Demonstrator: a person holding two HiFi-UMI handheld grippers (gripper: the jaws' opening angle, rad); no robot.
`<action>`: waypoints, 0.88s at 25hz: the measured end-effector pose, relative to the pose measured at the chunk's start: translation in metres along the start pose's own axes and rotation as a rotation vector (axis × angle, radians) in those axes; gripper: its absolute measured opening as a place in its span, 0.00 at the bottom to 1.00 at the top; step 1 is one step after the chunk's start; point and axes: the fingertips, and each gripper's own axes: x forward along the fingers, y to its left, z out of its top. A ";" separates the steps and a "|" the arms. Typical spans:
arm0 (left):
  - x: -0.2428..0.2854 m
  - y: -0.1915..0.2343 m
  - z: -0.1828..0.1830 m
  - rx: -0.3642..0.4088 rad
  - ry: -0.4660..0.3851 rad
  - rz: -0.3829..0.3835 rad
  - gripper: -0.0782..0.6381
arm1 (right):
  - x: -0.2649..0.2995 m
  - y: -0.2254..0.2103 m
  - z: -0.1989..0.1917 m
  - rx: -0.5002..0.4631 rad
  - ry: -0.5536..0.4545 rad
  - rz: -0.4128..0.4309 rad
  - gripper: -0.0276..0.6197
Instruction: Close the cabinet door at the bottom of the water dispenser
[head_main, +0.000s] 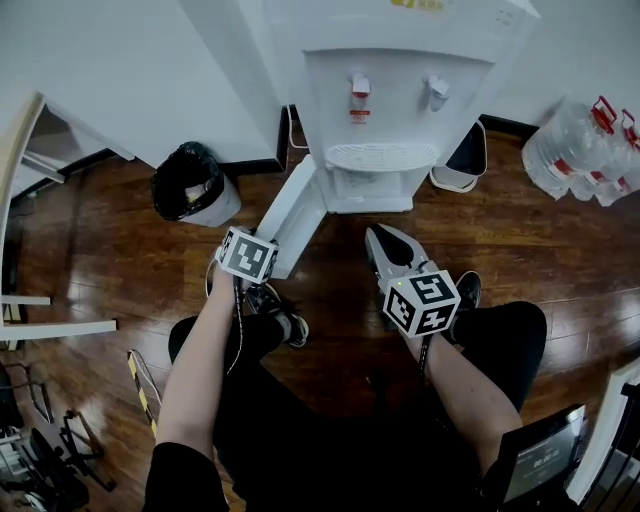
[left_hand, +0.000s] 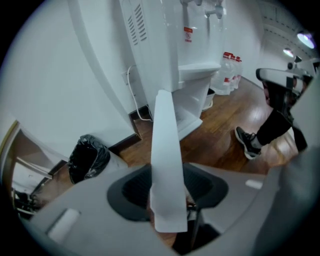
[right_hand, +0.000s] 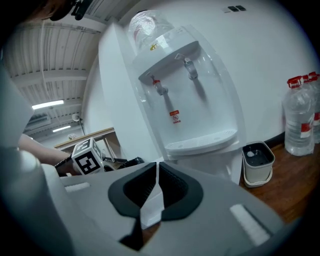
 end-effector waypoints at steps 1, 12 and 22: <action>-0.002 -0.011 0.000 -0.031 -0.006 -0.022 0.42 | -0.001 -0.001 0.000 0.015 0.002 0.001 0.08; -0.010 -0.091 0.022 -0.420 -0.163 -0.096 0.42 | -0.009 0.000 -0.013 -0.069 0.056 0.019 0.08; -0.001 -0.147 0.058 -0.601 -0.240 -0.242 0.44 | -0.021 -0.027 -0.065 -0.067 0.254 0.001 0.08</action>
